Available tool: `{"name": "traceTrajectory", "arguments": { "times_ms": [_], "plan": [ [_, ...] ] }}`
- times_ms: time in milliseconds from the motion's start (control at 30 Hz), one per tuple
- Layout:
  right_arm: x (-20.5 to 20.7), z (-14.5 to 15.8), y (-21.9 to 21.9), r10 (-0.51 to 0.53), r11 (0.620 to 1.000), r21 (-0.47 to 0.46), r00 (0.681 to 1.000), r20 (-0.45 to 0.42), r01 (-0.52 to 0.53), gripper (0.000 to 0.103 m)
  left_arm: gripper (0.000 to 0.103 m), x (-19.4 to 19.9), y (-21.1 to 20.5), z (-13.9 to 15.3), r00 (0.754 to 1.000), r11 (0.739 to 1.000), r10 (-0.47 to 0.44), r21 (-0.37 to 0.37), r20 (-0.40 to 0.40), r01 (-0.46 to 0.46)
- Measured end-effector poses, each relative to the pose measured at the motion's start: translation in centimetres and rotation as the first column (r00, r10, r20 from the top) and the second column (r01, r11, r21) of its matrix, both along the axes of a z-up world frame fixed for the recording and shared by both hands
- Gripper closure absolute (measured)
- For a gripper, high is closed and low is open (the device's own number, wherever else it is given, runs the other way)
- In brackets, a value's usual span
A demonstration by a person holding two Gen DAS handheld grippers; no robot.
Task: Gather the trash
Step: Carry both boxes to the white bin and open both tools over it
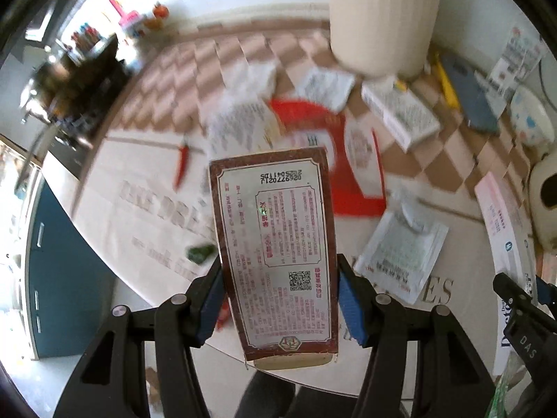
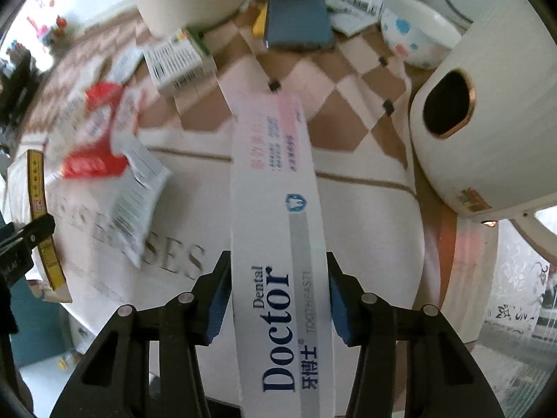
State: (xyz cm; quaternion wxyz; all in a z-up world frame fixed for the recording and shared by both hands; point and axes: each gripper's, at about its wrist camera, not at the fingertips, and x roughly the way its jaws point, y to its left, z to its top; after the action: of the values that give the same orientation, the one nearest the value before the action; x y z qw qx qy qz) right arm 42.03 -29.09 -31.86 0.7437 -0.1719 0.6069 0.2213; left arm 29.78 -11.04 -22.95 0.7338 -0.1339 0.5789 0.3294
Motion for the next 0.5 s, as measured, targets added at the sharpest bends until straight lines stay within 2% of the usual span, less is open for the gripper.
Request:
{"name": "traceTrajectory", "arguments": {
  "times_ms": [67, 233, 367, 500],
  "plan": [
    [-0.4, 1.4, 0.4, -0.008, 0.999, 0.033, 1.000, 0.020, 0.008, 0.053, 0.047, -0.1, -0.1, 1.3, 0.999, 0.999, 0.004, 0.032, 0.036, -0.005],
    [-0.6, 7.3, 1.1, -0.001, 0.994, 0.109, 0.999, 0.054, -0.005, 0.053, 0.048, -1.5, 3.0, 3.4, 0.993, 0.996, 0.030, 0.076, 0.115, -0.039],
    [-2.9, 9.5, 4.9, 0.039, 0.987, 0.152, 0.995, 0.087, -0.052, 0.053, 0.047, -3.9, 5.8, 4.4, 0.985, 0.992, 0.064, 0.095, 0.163, -0.081],
    [-5.5, 11.3, 8.1, 0.093, 0.977, 0.184, 0.990, 0.103, -0.111, 0.053, 0.047, -8.3, 9.0, 5.4, 0.972, 0.983, 0.128, 0.102, 0.195, -0.150]
  ]
}}
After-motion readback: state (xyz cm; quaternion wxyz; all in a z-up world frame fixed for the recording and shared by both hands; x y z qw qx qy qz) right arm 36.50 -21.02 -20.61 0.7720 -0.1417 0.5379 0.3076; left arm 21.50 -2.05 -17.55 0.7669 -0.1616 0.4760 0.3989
